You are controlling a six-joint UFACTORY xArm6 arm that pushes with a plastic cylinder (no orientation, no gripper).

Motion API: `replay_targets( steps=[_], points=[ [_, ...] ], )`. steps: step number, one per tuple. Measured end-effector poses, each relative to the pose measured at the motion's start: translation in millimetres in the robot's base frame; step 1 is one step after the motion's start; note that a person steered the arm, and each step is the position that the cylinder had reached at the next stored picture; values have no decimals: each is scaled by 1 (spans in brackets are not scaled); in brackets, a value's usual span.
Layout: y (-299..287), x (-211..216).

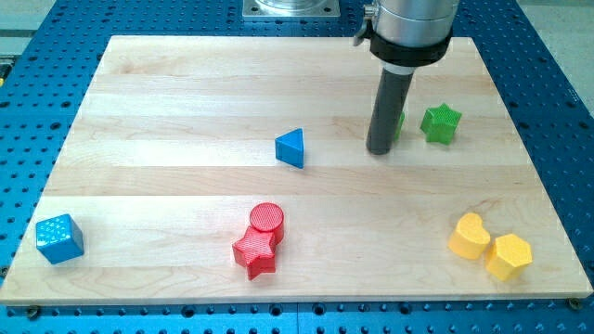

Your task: Slide the triangle to the left center

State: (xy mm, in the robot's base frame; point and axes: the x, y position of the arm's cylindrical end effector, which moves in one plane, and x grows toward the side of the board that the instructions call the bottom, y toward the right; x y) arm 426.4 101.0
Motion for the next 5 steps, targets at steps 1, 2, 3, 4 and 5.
replay_targets(
  steps=[1,2,3,4,5],
  points=[
    [-20,-15],
    [-7,-18],
    [24,-10],
    [14,10],
    [-66,14]
  ],
)
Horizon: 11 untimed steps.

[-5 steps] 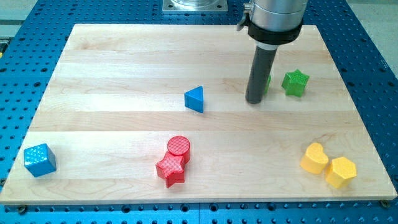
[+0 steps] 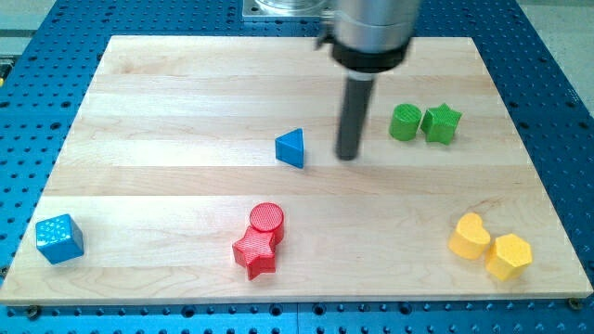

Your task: Slide the triangle to the left center

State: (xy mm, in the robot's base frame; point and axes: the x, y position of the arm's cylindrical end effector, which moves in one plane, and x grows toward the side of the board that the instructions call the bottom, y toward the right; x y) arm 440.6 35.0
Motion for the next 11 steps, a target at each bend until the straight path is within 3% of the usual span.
replay_targets(
  steps=[3,4,5,7,8,9,11],
  points=[
    [-239,15],
    [-278,50],
    [-275,16],
    [-265,48],
    [-265,-4],
    [-267,12],
    [-215,163]
  ],
)
